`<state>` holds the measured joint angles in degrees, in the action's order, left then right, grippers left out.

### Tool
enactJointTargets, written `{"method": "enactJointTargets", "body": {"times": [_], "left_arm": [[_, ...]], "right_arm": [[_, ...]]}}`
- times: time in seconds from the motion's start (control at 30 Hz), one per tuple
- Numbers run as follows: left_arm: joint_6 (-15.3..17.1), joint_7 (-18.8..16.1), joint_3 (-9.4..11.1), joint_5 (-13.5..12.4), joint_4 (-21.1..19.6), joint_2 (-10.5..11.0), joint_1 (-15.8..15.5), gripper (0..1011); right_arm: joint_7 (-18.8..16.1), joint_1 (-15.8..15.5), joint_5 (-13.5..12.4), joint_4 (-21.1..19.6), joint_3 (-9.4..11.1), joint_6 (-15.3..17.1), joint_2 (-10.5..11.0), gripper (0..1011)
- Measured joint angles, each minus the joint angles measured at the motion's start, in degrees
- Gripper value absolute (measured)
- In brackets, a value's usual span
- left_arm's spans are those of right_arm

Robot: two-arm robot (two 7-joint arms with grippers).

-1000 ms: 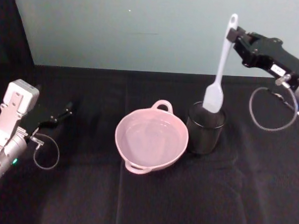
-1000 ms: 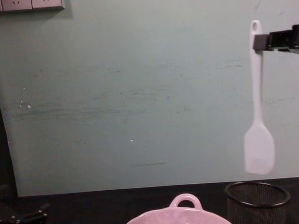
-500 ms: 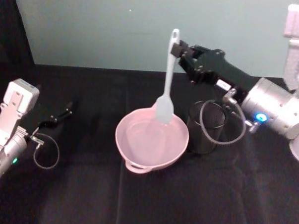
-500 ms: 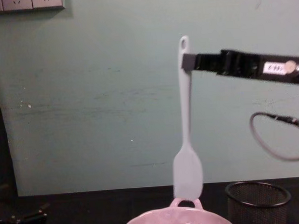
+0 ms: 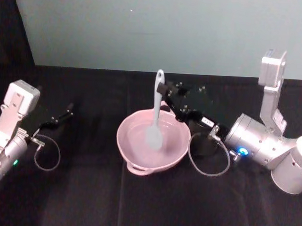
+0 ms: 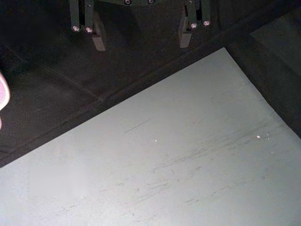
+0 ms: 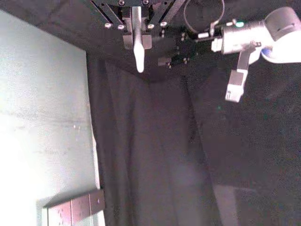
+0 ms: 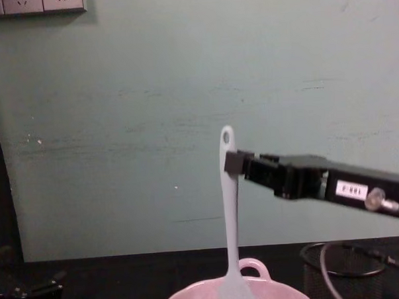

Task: Use the one hand to pick up the spoon and stir the clear water in the bowl.

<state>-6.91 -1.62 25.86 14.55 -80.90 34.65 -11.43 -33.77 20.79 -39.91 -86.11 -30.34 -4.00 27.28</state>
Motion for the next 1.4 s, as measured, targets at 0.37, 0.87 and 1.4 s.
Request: {"method": "enactJointTargets", "body": {"times": [0.37,0.87,1.4], "left_arm": [[0.0,0.0,0.0,0.0,0.0,0.0,0.0,1011],[0.0,0.0,0.0,0.0,0.0,0.0,0.0,1011],[0.0,0.0,0.0,0.0,0.0,0.0,0.0,1011]], "right_arm": [[-2.05,0.25,2.43,4.07,-1.18,0.0,-2.35,114],[-3.55,8.06,5.65,16.33,-2.09,-0.95,-9.06,114],[-1.82,5.84,5.99,14.91,2.92,-1.76,-6.81,114]]}}
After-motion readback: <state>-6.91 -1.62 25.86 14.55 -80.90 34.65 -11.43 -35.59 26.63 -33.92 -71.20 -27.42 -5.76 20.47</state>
